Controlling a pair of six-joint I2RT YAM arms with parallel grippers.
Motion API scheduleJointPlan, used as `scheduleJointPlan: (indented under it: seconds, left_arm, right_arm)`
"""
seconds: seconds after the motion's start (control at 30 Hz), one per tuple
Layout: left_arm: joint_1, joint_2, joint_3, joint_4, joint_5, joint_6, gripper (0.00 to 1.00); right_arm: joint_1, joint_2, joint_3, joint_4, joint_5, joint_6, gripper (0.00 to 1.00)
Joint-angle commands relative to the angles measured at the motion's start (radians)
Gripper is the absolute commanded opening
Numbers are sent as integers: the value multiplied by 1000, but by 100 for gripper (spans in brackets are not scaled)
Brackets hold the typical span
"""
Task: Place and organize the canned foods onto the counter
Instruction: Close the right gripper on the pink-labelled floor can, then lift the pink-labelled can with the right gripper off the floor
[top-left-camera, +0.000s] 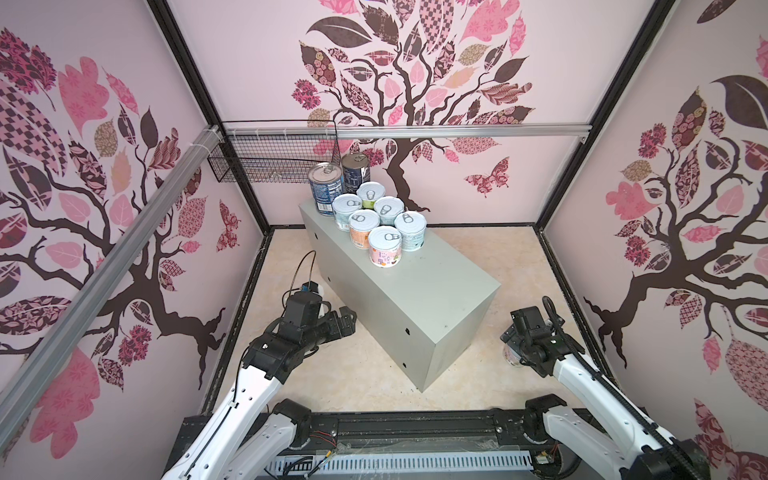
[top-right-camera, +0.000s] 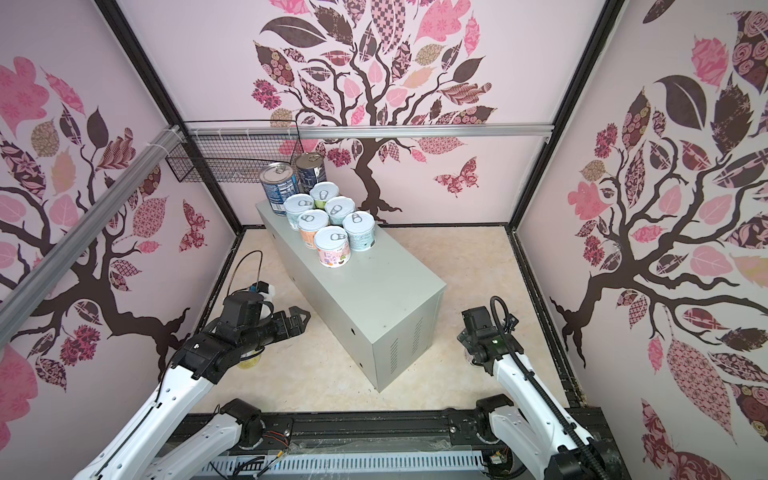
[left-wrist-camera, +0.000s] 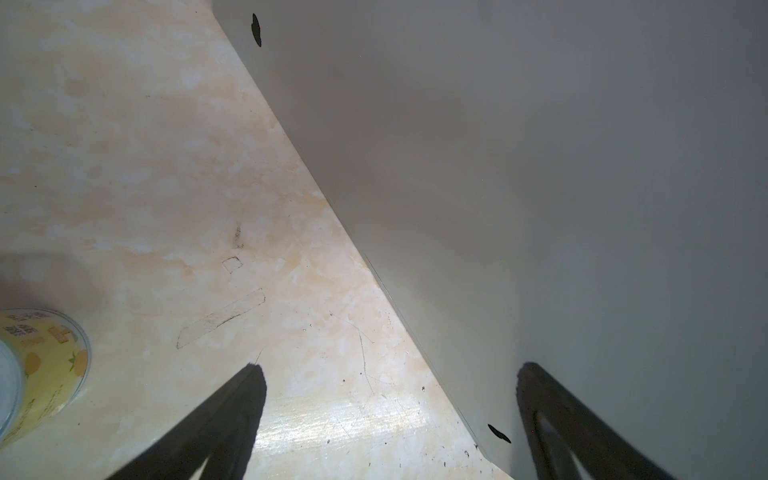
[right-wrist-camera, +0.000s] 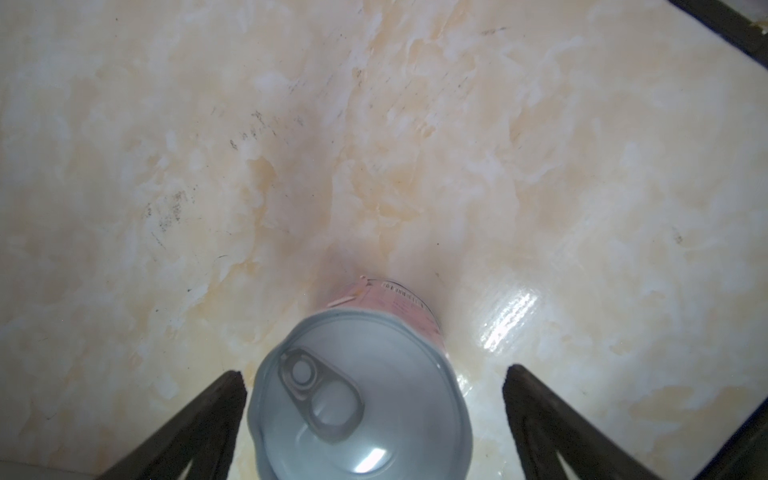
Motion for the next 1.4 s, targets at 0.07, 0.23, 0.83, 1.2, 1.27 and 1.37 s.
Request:
scheduleJointPlan:
  seconds: [0.07,0.23,0.83,1.2,1.27,1.37]
  left_arm:
    - [13,10,-27,38,30,18,98]
    - [20,22,-27,46,53,23,98]
    - [52,40,-36,66,100,27,98]
    - [62,41,-38,69,104,26,98]
    - [62,39,-38,69,102,27,98]
    - [62,35,-37,69,101,28,98]
  right_arm:
    - [7,31,-12,37,-17,-18,100]
    - [7,71,-40,96,-72,-46,100]
    - [7,173,-62,171,-19,-75,92]
    - [7,154,-71,203,-27,-103,73]
    - [7,144,-73,216,-56,-123,69]
    - [7,108,-73,228,-86,-153,64]
